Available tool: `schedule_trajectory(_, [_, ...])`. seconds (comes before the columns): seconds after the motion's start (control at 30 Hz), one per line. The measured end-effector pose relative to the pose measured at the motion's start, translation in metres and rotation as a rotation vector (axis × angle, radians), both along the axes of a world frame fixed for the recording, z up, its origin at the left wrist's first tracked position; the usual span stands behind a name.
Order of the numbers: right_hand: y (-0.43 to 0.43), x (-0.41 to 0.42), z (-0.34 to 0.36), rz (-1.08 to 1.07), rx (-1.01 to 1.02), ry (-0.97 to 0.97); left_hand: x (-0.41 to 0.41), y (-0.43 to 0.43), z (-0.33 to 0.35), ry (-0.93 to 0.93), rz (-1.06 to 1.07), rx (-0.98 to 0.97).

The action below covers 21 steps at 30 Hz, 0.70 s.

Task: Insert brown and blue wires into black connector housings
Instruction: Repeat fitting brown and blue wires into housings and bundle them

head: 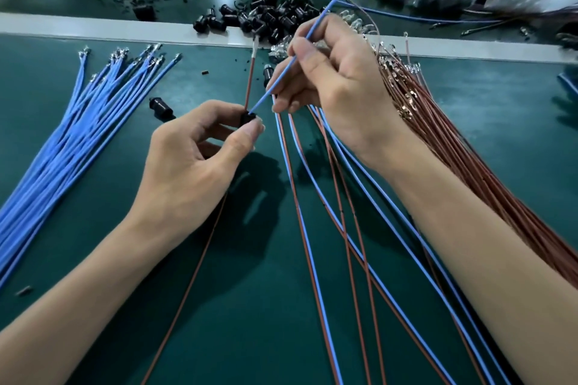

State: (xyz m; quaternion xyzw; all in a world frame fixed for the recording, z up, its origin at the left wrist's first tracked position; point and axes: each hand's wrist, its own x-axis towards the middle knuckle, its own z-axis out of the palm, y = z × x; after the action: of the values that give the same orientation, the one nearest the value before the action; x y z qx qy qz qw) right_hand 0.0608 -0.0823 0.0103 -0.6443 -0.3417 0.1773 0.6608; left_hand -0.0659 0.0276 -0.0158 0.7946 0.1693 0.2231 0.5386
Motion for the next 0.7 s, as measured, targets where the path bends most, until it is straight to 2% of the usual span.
schedule_trajectory(0.3, [-0.0041, 0.003, 0.0, 0.015, -0.087, -0.121, -0.0009, -0.0008, -0.0005, 0.009, -0.013, 0.07])
schedule_trajectory(0.7, [-0.0047, 0.0022, 0.0006, 0.043, -0.108, -0.13, -0.0017, -0.0031, 0.0026, 0.019, -0.015, 0.063])
